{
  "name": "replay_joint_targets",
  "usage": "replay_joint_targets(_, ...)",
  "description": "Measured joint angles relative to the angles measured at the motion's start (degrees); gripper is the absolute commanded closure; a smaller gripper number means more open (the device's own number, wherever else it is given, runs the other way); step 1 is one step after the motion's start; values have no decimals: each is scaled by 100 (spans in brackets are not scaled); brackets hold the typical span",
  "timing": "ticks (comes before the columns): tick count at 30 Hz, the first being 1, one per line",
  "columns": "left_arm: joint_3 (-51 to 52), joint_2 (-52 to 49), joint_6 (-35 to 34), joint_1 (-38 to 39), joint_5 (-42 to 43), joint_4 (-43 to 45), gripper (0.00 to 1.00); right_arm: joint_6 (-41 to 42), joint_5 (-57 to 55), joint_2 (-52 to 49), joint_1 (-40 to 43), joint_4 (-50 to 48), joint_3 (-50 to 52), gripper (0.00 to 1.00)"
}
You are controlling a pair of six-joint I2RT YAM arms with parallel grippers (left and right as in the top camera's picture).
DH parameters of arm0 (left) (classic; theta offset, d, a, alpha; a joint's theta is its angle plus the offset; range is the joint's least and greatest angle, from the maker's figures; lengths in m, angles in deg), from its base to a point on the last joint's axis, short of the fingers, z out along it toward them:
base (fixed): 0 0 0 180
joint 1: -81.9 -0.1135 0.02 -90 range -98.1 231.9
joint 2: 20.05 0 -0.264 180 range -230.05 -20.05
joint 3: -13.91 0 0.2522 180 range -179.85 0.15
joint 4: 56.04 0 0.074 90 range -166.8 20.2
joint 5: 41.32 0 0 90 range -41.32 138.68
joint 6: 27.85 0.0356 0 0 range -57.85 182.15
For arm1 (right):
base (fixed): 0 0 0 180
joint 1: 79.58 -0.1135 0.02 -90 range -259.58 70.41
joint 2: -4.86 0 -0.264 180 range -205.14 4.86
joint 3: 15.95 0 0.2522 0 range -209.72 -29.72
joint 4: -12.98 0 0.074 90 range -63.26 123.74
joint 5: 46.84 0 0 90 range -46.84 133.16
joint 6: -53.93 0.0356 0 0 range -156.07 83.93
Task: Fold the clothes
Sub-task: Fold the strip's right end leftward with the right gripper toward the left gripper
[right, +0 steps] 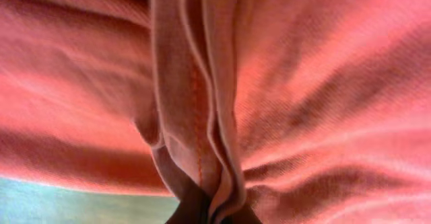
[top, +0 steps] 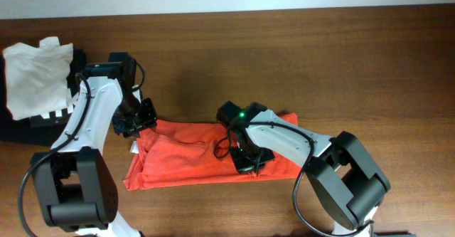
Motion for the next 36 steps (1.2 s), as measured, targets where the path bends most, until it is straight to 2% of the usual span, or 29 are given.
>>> replay_joint_targets(4,0,0,0,0,2,-7,60,-79,-2,2,39,518,-564,95)
replay_joint_targets(10,0,0,0,0,0,-9,60,-120,286,2,-103,518,-597,93)
replay_joint_targets(11,0,0,0,0,0,-9,60,-118,295,2,-168,518,-597,84)
replay_joint_targets(12,0,0,0,0,0,-9,60,-98,310,2,-258,501,-597,56)
replay_joint_targets(13,0,0,0,0,0,-9,60,-118,323,2,-332,446,-597,43)
replay_joint_targets(18,0,0,0,0,0,-15,59,-138,157,2,-402,326,-599,45)
replay_joint_targets(22,0,0,33,0,0,-13,38,-136,-343,4,-306,566,-643,44)
replay_joint_targets(26,0,0,203,0,-4,-17,28,-138,-503,221,538,605,-772,39)
replay_joint_targets(30,85,0,407,0,-20,59,24,-304,-570,260,1226,671,-787,35)
replay_joint_targets(36,1045,0,494,0,-63,800,23,-476,-719,264,1729,232,-160,35)
